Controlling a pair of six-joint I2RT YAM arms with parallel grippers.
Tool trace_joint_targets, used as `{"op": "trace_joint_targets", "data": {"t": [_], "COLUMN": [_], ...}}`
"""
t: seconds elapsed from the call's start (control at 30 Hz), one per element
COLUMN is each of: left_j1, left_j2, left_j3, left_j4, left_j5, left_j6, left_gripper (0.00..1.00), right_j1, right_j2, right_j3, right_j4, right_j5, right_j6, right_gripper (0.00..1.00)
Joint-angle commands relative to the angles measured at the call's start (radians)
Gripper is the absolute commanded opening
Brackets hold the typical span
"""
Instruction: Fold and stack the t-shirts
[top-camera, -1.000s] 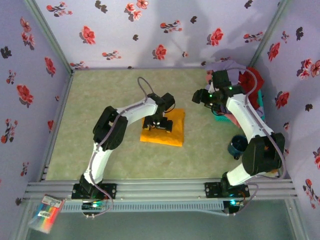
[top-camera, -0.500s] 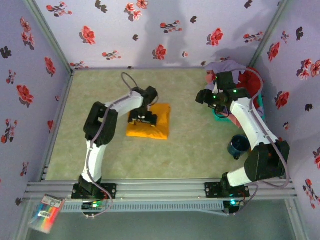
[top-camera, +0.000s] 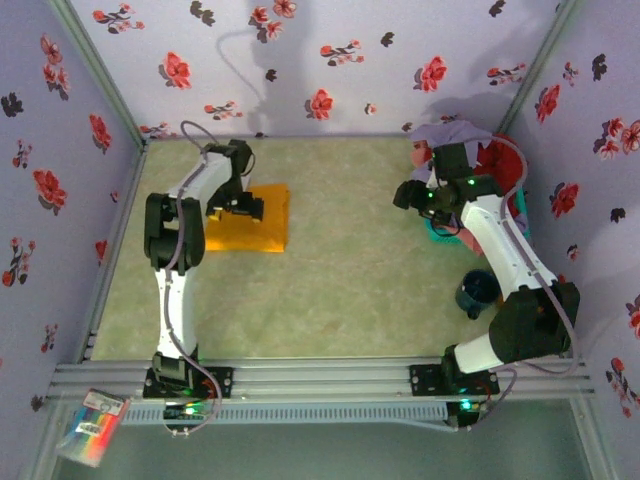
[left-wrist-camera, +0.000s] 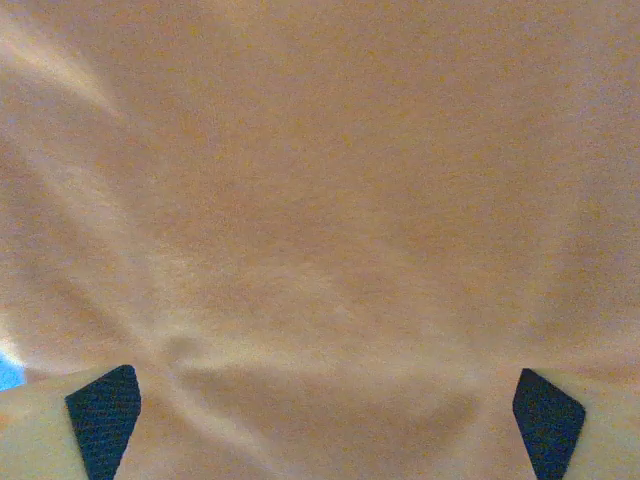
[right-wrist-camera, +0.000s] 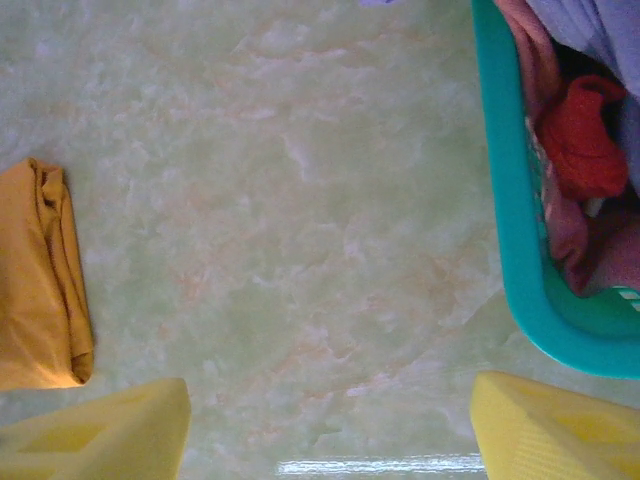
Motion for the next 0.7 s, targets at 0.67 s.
{"op": "trace_joint_targets", "data": {"t": [0.67], "left_j1": [-0.137], "left_j2": [-0.037], "left_j3": [-0.119], "left_j4": [0.060], "left_j5": [-0.003], "left_j6": [-0.295], "left_gripper": [0.99], "right_j1": [-0.007], "right_j2": [-0.086], "right_j3": [0.059], "right_j4": [-0.029], "right_j5": [0.040], "right_j6": [-0.030], "right_gripper": [0.99]}}
